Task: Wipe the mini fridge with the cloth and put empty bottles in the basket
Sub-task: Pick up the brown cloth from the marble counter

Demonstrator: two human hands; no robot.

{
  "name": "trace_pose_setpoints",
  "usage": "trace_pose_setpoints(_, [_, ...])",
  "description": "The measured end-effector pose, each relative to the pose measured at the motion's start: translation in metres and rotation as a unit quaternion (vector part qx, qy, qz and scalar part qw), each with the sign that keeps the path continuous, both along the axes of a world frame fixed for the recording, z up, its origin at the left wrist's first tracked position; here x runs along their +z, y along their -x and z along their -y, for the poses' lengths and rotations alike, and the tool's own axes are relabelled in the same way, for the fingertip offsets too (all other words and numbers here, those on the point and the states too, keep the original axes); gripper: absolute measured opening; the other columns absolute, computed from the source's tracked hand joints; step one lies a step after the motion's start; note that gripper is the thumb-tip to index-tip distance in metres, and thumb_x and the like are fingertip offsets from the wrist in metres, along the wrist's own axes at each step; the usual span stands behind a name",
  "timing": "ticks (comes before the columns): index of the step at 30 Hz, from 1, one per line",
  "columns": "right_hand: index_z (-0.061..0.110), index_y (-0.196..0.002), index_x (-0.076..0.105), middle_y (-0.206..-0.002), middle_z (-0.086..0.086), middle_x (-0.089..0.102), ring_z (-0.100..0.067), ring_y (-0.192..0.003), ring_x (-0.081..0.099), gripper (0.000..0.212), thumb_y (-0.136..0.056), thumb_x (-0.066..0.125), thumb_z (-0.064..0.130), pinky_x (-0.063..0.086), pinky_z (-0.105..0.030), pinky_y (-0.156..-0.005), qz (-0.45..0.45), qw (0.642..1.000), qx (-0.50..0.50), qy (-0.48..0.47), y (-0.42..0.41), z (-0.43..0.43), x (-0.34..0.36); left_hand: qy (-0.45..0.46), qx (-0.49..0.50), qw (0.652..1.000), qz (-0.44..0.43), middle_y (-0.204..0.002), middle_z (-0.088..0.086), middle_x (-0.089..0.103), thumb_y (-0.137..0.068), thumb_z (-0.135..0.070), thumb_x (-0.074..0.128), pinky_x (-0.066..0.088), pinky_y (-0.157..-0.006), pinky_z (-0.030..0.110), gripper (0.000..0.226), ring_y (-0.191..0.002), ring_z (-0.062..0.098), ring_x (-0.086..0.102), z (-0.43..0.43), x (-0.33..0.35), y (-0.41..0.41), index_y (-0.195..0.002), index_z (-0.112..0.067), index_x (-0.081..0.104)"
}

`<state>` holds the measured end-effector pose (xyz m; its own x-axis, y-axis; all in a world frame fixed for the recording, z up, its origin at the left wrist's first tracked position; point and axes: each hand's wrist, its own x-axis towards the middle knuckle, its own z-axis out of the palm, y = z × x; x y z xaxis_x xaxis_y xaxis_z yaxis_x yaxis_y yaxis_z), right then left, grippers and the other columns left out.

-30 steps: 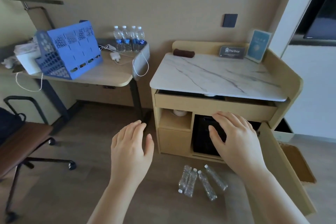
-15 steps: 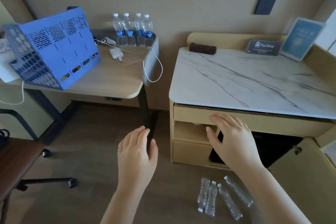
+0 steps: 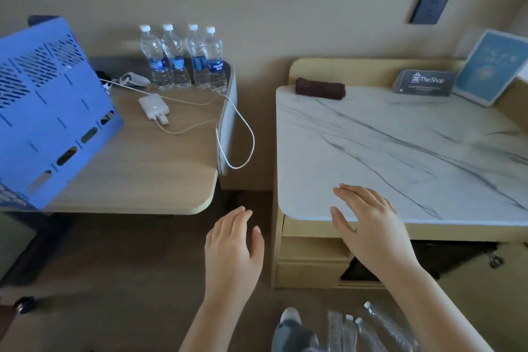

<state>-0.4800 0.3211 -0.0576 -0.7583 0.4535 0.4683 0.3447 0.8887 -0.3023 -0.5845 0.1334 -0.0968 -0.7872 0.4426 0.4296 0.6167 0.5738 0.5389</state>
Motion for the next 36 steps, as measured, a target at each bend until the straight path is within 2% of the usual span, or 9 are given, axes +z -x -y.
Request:
trace_pose_setpoints(2, [0.009,-0.104,0.067,-0.108,-0.006,0.068,-0.026,-0.099,0.063,0.026,-0.081,0.067,0.02,0.049,-0.044,-0.084,0.002,1.0,-0.011,0.005,0.023,-0.023,-0.005,-0.007,-0.011,1.0,0.007,-0.108,0.005,0.067,-0.084,-0.031,0.04,0.049,-0.084,0.037,0.04,-0.099,0.023,0.063,-0.027,-0.004,0.026,-0.103,-0.008,0.066])
trace_pose_setpoints(8, [0.011,-0.102,0.069,-0.105,-0.004,0.069,-0.026,-0.095,0.064,0.032,-0.077,0.056,0.027,0.049,-0.04,-0.081,0.005,1.0,-0.021,0.008,0.102,-0.113,-0.016,0.01,-0.025,0.999,0.022,-0.107,0.008,0.067,-0.083,-0.03,0.042,0.052,-0.082,0.044,0.039,-0.099,0.026,0.063,-0.122,-0.006,0.112,-0.104,-0.006,0.065])
trace_pose_setpoints(13, [0.01,-0.102,0.068,-0.104,-0.005,0.069,-0.027,-0.094,0.064,0.029,-0.077,0.064,0.023,0.048,-0.04,-0.082,0.003,1.0,-0.016,0.0,0.154,-0.186,-0.026,0.04,-0.048,0.998,-0.023,-0.101,0.012,0.067,-0.076,-0.01,0.064,0.05,-0.078,0.036,0.024,-0.093,0.03,0.065,-0.205,-0.015,0.17,-0.099,-0.003,0.064])
trace_pose_setpoints(15, [0.01,-0.103,0.067,-0.105,-0.006,0.068,-0.028,-0.095,0.064,0.029,-0.077,0.066,0.023,0.048,-0.041,-0.082,0.007,1.0,-0.018,0.0,0.171,-0.213,-0.034,0.048,-0.048,0.997,-0.026,-0.1,0.013,0.067,-0.077,-0.013,0.059,0.051,-0.075,0.038,0.024,-0.091,0.031,0.065,-0.235,-0.024,0.19,-0.097,-0.002,0.063])
trace_pose_setpoints(17, [0.01,-0.104,0.067,-0.106,-0.006,0.068,-0.027,-0.096,0.064,0.034,-0.079,0.055,0.03,0.048,-0.041,-0.082,0.015,1.0,-0.019,-0.002,0.186,-0.238,-0.041,0.07,-0.056,0.996,-0.024,-0.1,0.013,0.067,-0.078,-0.019,0.05,0.052,-0.073,0.038,0.028,-0.091,0.031,0.064,-0.259,-0.034,0.205,-0.097,-0.003,0.062])
trace_pose_setpoints(22, [0.009,-0.106,0.066,-0.108,-0.007,0.067,-0.029,-0.097,0.063,0.037,-0.077,0.057,0.029,0.049,-0.043,-0.082,0.046,0.999,0.009,-0.01,0.229,-0.291,-0.057,0.135,-0.064,0.989,-0.011,-0.109,0.014,0.065,-0.075,-0.018,0.055,0.05,-0.082,0.043,0.032,-0.104,0.032,0.061,-0.301,-0.061,0.238,-0.103,-0.003,0.063])
trace_pose_setpoints(25, [0.009,-0.111,0.064,-0.112,-0.009,0.066,-0.029,-0.102,0.061,0.04,-0.078,0.055,0.031,0.047,-0.044,-0.086,0.073,0.997,0.026,-0.005,0.258,-0.32,-0.068,0.157,-0.055,0.986,0.006,-0.114,0.014,0.064,-0.08,-0.027,0.046,0.048,-0.087,0.045,0.038,-0.109,0.033,0.059,-0.315,-0.077,0.249,-0.105,-0.005,0.064])
trace_pose_setpoints(32, [0.01,-0.124,0.055,-0.127,-0.014,0.056,-0.034,-0.116,0.05,0.049,-0.082,0.055,0.035,0.038,-0.047,-0.096,0.099,0.993,0.056,0.008,0.321,-0.365,-0.088,0.168,-0.069,0.983,0.02,-0.13,0.011,0.054,-0.085,-0.033,0.04,0.038,-0.101,0.04,0.042,-0.124,0.027,0.047,-0.321,-0.091,0.25,-0.114,-0.011,0.06])
trace_pose_setpoints(36, [0.013,-0.133,0.047,-0.136,-0.014,0.047,-0.036,-0.125,0.04,0.055,-0.085,0.059,0.038,0.03,-0.053,-0.103,0.124,0.99,0.064,0.005,0.352,-0.383,-0.096,0.161,-0.059,0.985,0.026,-0.13,0.009,0.055,-0.083,-0.031,0.042,0.04,-0.1,0.041,0.04,-0.124,0.025,0.047,-0.322,-0.093,0.251,-0.114,-0.013,0.058])
